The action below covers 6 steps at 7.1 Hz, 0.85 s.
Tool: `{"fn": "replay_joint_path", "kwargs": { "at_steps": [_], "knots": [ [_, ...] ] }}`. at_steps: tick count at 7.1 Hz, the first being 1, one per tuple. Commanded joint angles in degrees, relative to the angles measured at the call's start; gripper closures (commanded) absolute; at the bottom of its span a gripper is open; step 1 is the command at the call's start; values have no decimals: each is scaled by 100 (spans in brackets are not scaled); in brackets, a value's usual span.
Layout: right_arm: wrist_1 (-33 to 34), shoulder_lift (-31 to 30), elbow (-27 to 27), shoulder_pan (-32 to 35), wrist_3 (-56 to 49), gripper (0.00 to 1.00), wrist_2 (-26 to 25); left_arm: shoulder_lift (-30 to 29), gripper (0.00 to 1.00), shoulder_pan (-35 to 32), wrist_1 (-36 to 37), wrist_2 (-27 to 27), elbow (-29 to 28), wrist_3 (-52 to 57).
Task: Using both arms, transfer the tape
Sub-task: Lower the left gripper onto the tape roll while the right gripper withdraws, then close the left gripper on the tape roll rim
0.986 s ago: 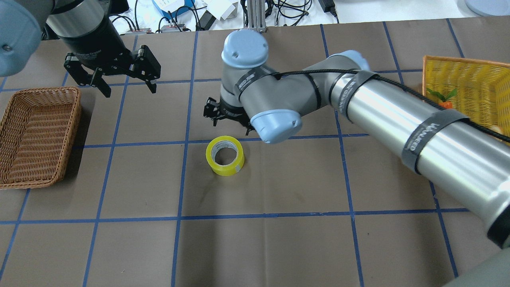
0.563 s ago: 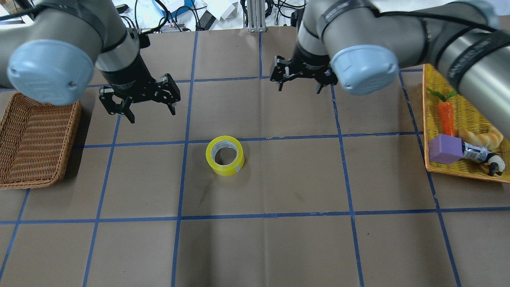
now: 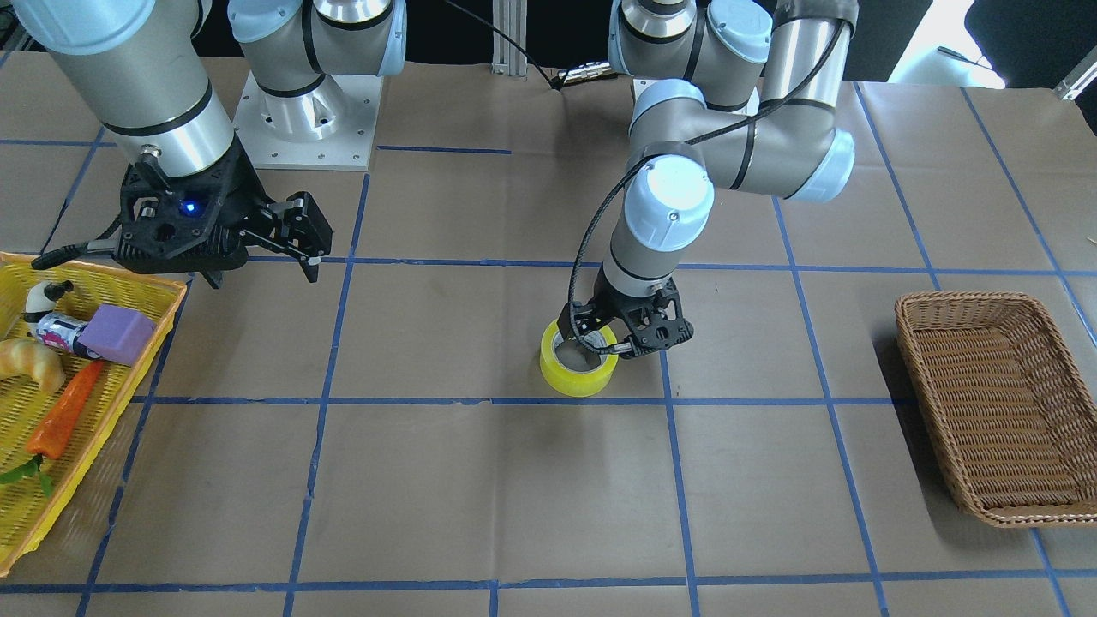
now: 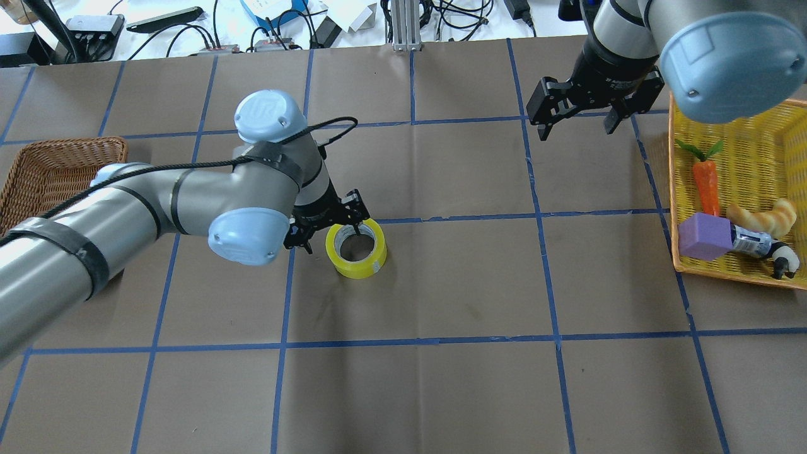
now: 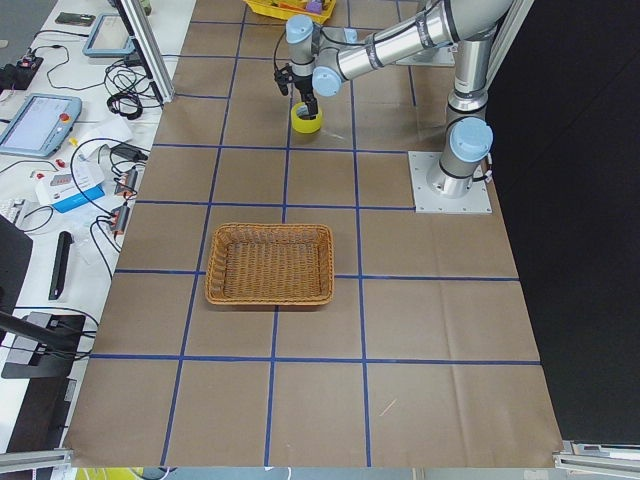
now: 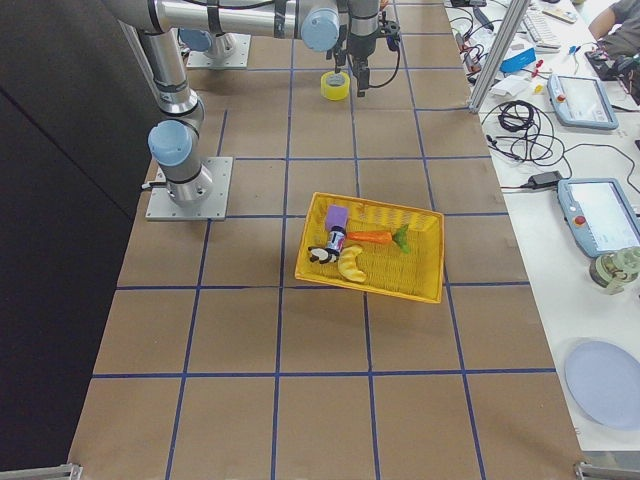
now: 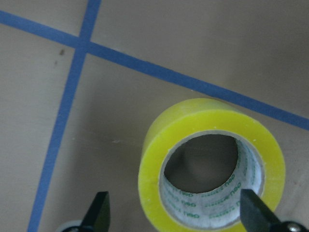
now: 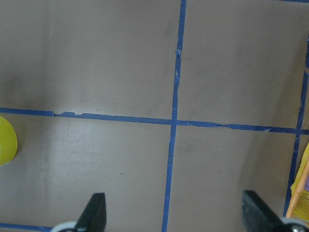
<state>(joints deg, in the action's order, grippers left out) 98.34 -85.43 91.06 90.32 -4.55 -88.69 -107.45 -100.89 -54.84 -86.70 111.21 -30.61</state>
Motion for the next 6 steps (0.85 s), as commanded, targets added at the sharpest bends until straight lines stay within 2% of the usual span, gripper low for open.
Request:
{"fn": "replay_joint_path", "kwargs": {
  "at_steps": [1, 3, 4, 5, 6],
  "knots": [
    [-78, -17, 17, -14, -37, 0, -8, -573, 40, -203, 693, -40, 137, 18],
    [-95, -17, 52, -32, -46, 0, 1, -575, 92, -185, 702, -57, 111, 336],
    [-87, -9, 52, -40, -46, 0, 9, -557, 100, -168, 702, -66, 67, 336],
    [-87, 0, 52, -23, -46, 0, 9, -435, 100, -81, 685, -84, 50, 345],
    [-87, -8, 52, -32, -46, 0, 18, -260, 100, 408, 615, -127, -11, 536]
  ]
}}
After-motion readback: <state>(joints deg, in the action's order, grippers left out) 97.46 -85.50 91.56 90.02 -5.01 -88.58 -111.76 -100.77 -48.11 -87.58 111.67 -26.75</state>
